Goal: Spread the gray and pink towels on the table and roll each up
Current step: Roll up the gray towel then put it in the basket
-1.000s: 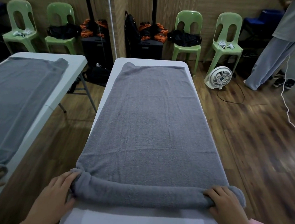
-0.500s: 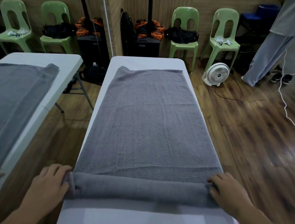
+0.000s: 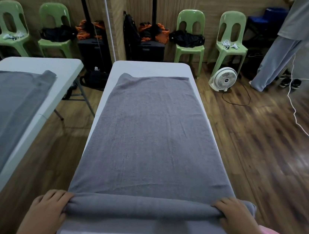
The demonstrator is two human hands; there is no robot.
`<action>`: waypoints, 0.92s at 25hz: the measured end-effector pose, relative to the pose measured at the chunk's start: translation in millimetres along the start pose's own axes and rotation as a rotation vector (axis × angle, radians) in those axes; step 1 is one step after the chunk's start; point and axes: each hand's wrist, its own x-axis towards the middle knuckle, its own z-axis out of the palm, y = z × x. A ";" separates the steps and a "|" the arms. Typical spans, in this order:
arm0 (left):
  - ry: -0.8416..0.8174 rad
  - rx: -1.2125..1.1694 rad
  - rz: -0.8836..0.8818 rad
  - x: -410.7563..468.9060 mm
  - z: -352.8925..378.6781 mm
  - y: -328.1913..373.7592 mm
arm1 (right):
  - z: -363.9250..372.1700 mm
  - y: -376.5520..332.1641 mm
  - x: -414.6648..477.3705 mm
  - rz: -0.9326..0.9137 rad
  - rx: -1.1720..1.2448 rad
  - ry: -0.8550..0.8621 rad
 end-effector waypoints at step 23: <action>0.009 -0.087 0.199 7.8 -24.6 21.6 | -26.6 17.5 8.2 0.132 0.071 -0.099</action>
